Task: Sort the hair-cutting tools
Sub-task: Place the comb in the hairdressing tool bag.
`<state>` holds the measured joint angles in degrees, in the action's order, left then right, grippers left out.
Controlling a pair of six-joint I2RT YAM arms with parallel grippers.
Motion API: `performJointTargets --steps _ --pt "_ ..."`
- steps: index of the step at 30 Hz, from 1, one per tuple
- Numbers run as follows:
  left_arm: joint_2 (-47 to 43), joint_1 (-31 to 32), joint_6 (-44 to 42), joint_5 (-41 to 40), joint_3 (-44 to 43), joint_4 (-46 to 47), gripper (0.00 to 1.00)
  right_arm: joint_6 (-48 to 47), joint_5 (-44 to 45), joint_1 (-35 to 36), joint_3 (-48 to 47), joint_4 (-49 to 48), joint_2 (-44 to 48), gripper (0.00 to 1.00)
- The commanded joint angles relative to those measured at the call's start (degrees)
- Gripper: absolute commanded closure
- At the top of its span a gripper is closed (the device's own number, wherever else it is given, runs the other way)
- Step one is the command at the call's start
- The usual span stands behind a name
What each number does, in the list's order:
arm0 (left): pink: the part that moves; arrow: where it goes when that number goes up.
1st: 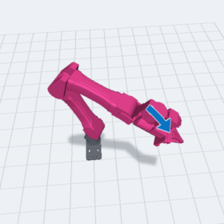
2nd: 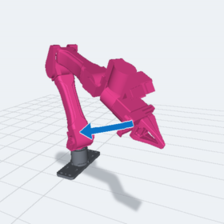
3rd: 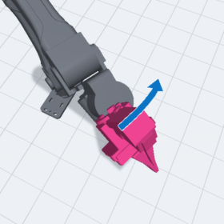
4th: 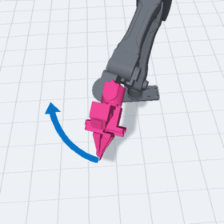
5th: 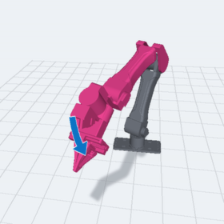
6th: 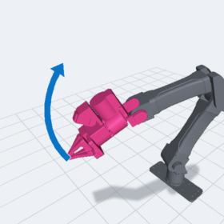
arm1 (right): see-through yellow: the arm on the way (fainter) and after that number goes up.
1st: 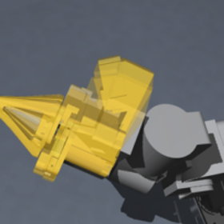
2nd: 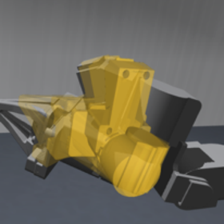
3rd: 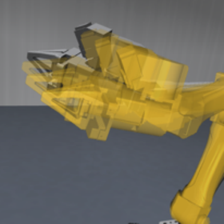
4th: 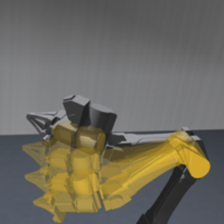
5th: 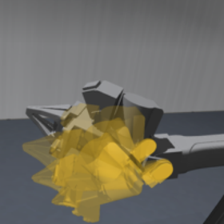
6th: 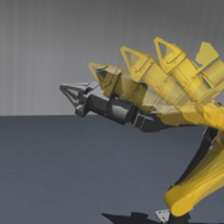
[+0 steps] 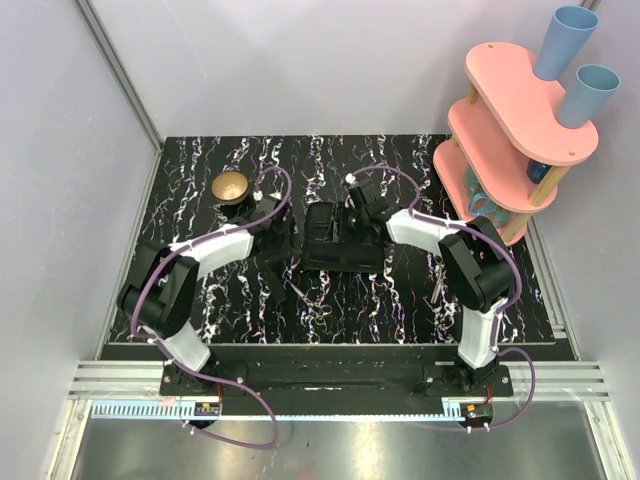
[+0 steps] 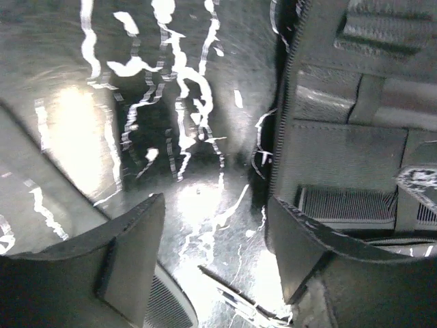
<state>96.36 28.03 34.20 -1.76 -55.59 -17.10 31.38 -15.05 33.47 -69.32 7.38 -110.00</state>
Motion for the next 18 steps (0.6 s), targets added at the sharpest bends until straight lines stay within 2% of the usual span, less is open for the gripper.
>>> performJointTargets --steps 1,5,11,13,18 --pt "-6.7 -1.57 1.83 -9.12 0.75 -4.07 0.3 -0.44 4.41 0.36 -4.76 0.79 4.35 0.52" --pt "-8.38 -2.28 6.92 -18.51 1.8 -11.28 0.25 -1.23 6.17 0.36 -6.88 4.83 6.46 0.45" --pt "-7.42 -3.15 12.65 -24.08 0.23 -17.69 0.23 -2.11 10.12 0.28 -7.23 12.56 10.41 0.44" --pt "-5.22 -3.33 13.35 -24.17 -2.4 -19.62 0.25 -2.37 10.74 0.1 -6.62 14.85 11.55 0.44" --pt "0.57 -3.6 13.53 -23.03 -7.42 -22.45 0.39 -3.34 11.62 -0.16 -3.29 17.06 14.1 0.44"
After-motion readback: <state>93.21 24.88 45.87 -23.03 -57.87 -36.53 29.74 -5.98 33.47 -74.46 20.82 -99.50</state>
